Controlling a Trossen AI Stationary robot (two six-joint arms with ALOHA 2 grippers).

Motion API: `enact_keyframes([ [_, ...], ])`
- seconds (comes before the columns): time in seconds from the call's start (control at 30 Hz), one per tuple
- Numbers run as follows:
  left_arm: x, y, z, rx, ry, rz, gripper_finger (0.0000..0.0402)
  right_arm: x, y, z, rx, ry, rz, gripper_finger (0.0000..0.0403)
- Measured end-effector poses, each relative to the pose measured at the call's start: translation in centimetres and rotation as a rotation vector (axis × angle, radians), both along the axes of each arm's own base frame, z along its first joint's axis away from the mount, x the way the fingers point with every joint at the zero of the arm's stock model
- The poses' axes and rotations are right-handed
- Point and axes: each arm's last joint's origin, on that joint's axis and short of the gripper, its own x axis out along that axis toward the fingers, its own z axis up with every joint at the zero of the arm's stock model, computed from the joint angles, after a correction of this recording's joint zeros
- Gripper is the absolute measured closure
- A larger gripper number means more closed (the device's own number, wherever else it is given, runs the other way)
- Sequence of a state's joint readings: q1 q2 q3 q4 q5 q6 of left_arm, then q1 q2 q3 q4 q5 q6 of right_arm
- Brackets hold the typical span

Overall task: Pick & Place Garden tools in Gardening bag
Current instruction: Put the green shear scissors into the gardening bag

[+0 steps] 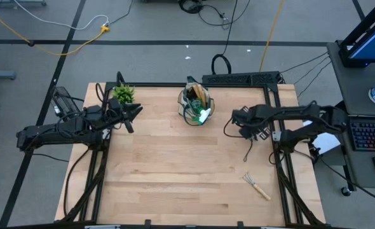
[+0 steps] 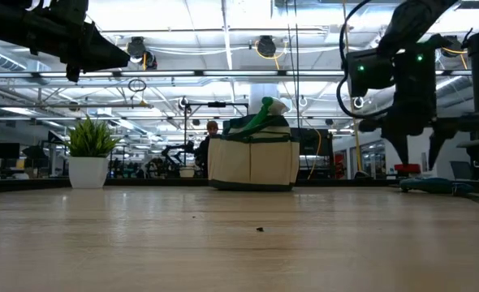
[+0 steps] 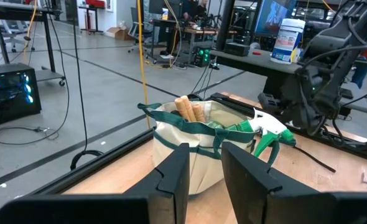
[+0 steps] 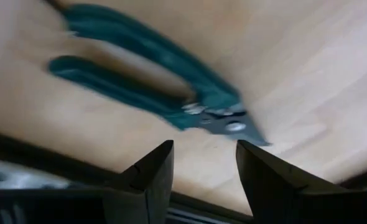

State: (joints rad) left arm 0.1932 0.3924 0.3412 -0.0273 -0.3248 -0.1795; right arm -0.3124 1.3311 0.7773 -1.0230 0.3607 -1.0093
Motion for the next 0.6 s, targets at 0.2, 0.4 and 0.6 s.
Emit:
enact_keyframes([
  [0.2,0.0,0.0,0.0,-0.003,-0.002,0.0,0.0302,0.72,0.14,-0.61,-0.072,-0.057,0.075,0.0238],
  [0.4,0.0,0.0,0.0,-0.004,-0.002,0.0,0.0302,0.94,0.51,-0.69,-0.011,-0.063,0.149,0.0238],
  [0.6,0.0,0.0,0.0,-0.001,-0.001,0.0,0.0302,0.9,0.72,-0.76,0.062,-0.073,0.167,0.0238],
])
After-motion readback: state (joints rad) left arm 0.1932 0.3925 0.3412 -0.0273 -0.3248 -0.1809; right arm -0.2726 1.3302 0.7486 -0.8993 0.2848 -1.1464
